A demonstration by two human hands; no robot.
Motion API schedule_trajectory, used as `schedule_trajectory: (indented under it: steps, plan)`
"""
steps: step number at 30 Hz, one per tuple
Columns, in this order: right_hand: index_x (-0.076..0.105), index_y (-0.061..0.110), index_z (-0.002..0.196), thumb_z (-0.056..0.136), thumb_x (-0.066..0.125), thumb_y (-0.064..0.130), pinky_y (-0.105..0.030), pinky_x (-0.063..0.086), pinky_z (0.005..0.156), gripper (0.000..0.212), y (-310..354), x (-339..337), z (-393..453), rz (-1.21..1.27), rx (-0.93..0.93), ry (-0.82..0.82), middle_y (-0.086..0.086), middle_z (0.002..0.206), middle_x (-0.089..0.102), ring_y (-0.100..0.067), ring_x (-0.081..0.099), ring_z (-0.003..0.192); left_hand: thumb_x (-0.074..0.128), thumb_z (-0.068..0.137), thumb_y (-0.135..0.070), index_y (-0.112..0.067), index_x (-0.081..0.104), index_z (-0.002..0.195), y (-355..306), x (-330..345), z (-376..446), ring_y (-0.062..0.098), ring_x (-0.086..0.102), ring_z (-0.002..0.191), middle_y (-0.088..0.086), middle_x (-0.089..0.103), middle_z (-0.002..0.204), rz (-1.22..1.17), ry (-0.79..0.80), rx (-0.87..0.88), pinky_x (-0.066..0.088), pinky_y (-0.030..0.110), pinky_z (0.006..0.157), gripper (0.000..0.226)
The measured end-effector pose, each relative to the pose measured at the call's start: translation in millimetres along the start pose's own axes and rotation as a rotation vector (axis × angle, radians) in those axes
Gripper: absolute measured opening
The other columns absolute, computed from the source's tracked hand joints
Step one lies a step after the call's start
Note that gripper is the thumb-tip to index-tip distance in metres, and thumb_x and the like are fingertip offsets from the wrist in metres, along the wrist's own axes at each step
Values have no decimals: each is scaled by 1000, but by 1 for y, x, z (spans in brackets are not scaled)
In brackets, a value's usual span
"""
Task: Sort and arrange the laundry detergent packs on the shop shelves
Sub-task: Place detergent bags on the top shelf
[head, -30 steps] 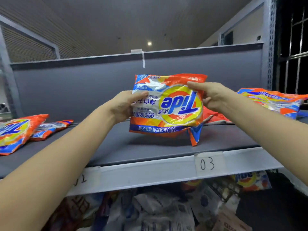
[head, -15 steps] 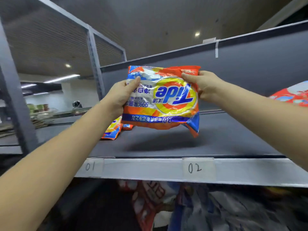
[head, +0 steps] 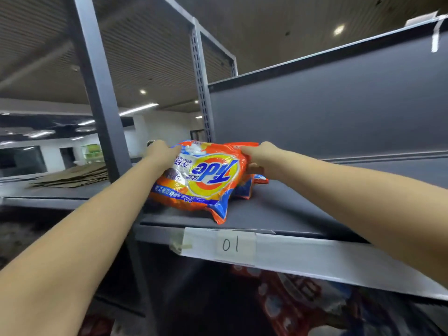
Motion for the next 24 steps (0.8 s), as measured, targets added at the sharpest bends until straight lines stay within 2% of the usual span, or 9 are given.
schedule_trajectory:
  steps: [2, 4, 5, 6, 9, 13, 16, 20, 24]
  plan:
    - [48, 7, 76, 93, 55, 14, -28, 54, 55, 19, -14, 4, 7, -73, 40, 9, -6, 58, 59, -11, 57, 39, 45, 99, -28, 4, 60, 113, 9, 17, 3, 38, 56, 107, 23, 60, 117, 231, 33, 45, 44, 38, 86, 39]
    - [49, 2, 73, 93, 52, 10, -24, 54, 46, 22, -19, -1, 9, -132, 74, 22, -6, 41, 57, -14, 58, 38, 44, 98, -30, 0, 60, 113, 17, 36, 1, 37, 56, 109, 20, 61, 119, 340, 67, 80, 45, 38, 86, 37]
    - [50, 0, 76, 93, 51, 9, -23, 53, 43, 20, -18, -5, 9, -175, 76, 34, -8, 43, 58, -16, 60, 39, 44, 97, -32, -4, 60, 113, 16, 41, -3, 35, 56, 107, 17, 61, 118, 392, 58, 112, 45, 37, 83, 35]
    - [51, -2, 81, 93, 50, 9, -24, 55, 45, 16, -16, -10, 10, -234, 67, 39, -12, 51, 62, -19, 62, 45, 44, 97, -32, -8, 59, 115, 10, 44, -6, 33, 56, 107, 14, 60, 119, 440, 33, 163, 45, 36, 81, 34]
    - [55, -3, 98, 93, 50, 9, -24, 56, 62, 15, -4, -34, 8, -488, -12, -7, -14, 79, 65, -21, 63, 64, 42, 97, -35, -14, 54, 121, -26, 50, -20, 30, 56, 109, 9, 60, 122, 445, -15, 372, 47, 37, 84, 34]
    - [68, 0, 100, 90, 50, 14, -28, 48, 68, 25, 14, -66, -10, -990, -153, -86, -10, 91, 64, -21, 57, 81, 40, 97, -35, -18, 57, 120, -92, 63, -49, 27, 56, 109, 4, 62, 120, 399, -12, 660, 45, 36, 82, 33]
    - [65, -3, 103, 90, 46, 15, -33, 50, 80, 29, 19, -99, -27, -1284, -189, -155, -15, 105, 68, -32, 59, 101, 40, 97, -34, -17, 59, 118, -143, 85, -73, 30, 54, 111, 8, 60, 118, 455, 3, 817, 44, 35, 80, 33]
    - [63, -5, 102, 87, 47, 12, -39, 51, 79, 28, 19, -164, -58, -1522, -160, -225, -21, 102, 67, -36, 60, 100, 41, 97, -33, -15, 60, 113, -210, 121, -107, 28, 55, 106, 7, 63, 114, 407, 121, 958, 45, 33, 80, 31]
    - [63, -3, 105, 87, 47, 12, -39, 51, 79, 28, 25, -244, -104, -1625, -87, -274, -20, 106, 66, -36, 59, 103, 41, 96, -33, -18, 60, 112, -283, 144, -159, 25, 55, 106, 0, 64, 115, 279, 240, 1034, 43, 29, 78, 29]
Point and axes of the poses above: each hand's wrist, its own z-axis towards the middle knuckle, its own x-axis out of the palm, y = z × x, the point moved 7 cm from there along z, towards the middle knuckle
